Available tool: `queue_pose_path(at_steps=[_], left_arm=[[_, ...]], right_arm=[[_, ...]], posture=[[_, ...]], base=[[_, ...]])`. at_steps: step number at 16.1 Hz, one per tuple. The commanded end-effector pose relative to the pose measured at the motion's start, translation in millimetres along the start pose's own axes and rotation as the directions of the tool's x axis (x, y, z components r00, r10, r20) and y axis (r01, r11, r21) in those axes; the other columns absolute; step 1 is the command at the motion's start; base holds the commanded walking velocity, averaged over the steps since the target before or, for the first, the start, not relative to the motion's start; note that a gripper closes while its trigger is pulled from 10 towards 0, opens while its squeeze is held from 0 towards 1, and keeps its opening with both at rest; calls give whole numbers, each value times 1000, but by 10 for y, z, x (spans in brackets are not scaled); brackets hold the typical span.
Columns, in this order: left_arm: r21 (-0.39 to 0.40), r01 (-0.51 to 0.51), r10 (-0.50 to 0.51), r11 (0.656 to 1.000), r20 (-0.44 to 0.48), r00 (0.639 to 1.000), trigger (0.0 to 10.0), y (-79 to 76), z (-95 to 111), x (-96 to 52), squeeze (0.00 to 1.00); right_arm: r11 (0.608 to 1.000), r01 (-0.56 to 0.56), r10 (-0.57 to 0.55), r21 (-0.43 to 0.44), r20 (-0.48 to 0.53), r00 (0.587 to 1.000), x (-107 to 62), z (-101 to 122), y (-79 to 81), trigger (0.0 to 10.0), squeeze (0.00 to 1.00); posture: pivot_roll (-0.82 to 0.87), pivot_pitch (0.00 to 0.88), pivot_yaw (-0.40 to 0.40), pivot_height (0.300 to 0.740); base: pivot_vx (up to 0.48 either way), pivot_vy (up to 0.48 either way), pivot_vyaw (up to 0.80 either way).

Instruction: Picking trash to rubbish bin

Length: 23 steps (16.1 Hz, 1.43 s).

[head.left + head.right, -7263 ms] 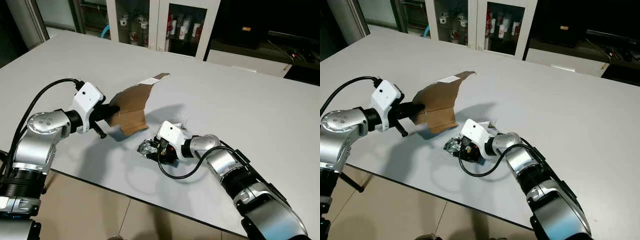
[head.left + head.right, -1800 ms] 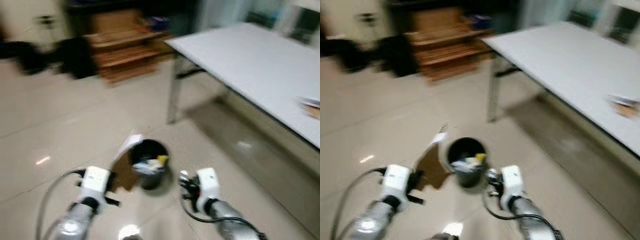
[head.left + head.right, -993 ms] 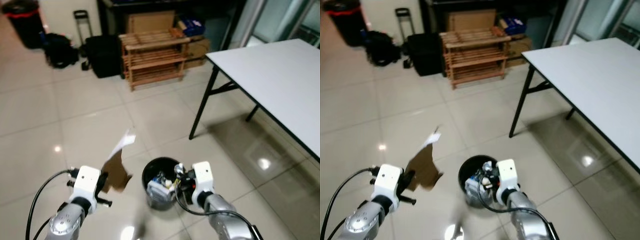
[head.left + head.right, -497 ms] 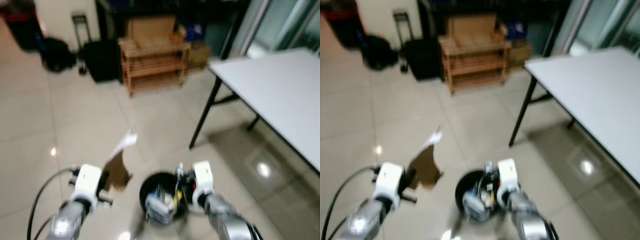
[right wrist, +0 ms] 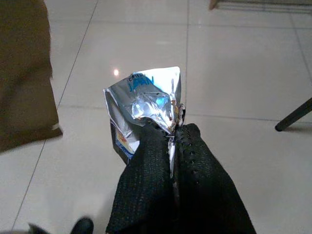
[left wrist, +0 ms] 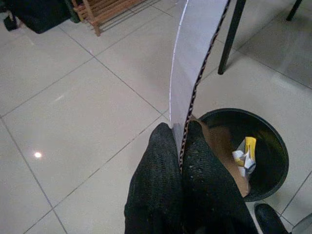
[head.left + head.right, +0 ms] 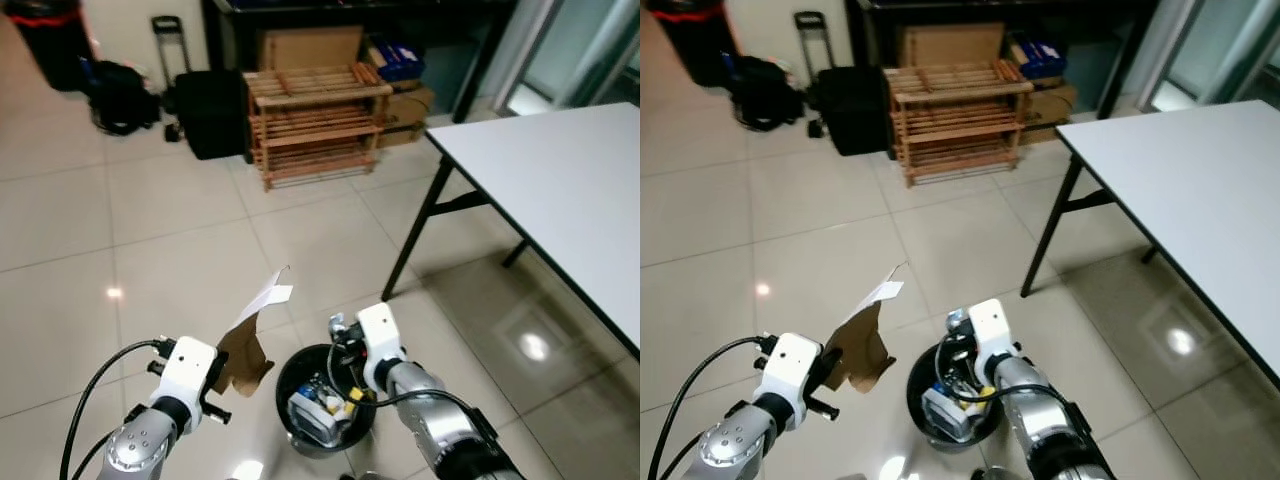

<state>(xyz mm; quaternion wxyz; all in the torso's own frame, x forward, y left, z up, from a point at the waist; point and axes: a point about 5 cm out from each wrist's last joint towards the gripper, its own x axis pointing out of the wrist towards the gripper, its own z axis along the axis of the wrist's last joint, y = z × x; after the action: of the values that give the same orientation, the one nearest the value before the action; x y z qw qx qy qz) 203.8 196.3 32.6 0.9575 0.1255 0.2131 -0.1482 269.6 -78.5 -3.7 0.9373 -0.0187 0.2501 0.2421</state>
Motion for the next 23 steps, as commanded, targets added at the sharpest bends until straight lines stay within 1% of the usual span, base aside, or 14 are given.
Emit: queue_pose_path(at_steps=[1, 4, 5, 7, 8, 9, 10, 11, 13, 16, 23], left_arm=[[20, 13, -13, 1000, 7, 1000, 10000, -4, 26, -14, 0], [34, 22, -22, 999, 2, 1000, 10000, -10, 20, -31, 0], [37, 25, -25, 999, 0, 1000, 10000, -18, 18, -39, 0], [38, 27, -27, 999, 0, 1000, 10000, -24, 18, -45, 0], [38, 30, -30, 999, -1, 1000, 10000, -31, 15, -54, 0], [38, 30, -30, 999, -2, 1000, 10000, -33, 13, -56, 0], [37, 29, -29, 999, -3, 1000, 10000, -33, 10, -61, 0], [35, 28, -28, 999, -4, 1000, 10000, -31, 7, -64, 0], [35, 27, -27, 999, -5, 1000, 10000, -31, 7, -70, 0], [32, 26, -26, 999, -9, 1000, 10000, -23, 1, -79, 0], [32, 28, -27, 999, -17, 999, 10000, -18, -10, -99, 0]], right_arm=[[1000, 8, -8, -18, -14, 1000, 27, 2, -27, 10000, 0], [999, 10, -9, -31, 31, 999, 134, 180, 3, 10000, 0], [999, 37, -35, -22, 81, 996, 161, 296, -15, 10000, 0], [998, 54, -52, -17, 119, 992, 171, 368, -30, 10000, 0], [996, 92, -87, -23, 158, 984, 181, 450, -73, 10000, 0], [994, 110, -104, -27, 170, 980, 180, 471, -95, 10000, 0], [991, 130, -121, -33, 200, 972, 173, 507, -121, 10000, 141], [986, 161, -148, -40, 230, 962, 166, 552, -153, 10000, 1000], [984, 171, -156, -40, 249, 956, 165, 581, -163, 10000, 1000], [978, 196, -168, -72, 287, 943, 163, 638, -174, 10000, 1000], [975, 209, -180, -79, 282, 942, 144, 589, -215, 10000, 1000]], posture=[[73, 82, -73, 740], [78, 85, -79, 740], [79, 88, -80, 740], [79, 90, -81, 740], [79, 91, -82, 740], [80, 93, -82, 740], [79, 95, -82, 740], [79, 96, -82, 740], [79, 98, -80, 740], [80, 102, -78, 740], [83, 108, -74, 740]], base=[[0, 0, 0], [0, 0, 0], [0, 0, 0], [0, 0, 0], [0, 0, 0], [0, 0, 0], [0, 0, 0], [0, 0, 0], [0, 0, 0], [0, 0, 0], [0, 0, 0]])
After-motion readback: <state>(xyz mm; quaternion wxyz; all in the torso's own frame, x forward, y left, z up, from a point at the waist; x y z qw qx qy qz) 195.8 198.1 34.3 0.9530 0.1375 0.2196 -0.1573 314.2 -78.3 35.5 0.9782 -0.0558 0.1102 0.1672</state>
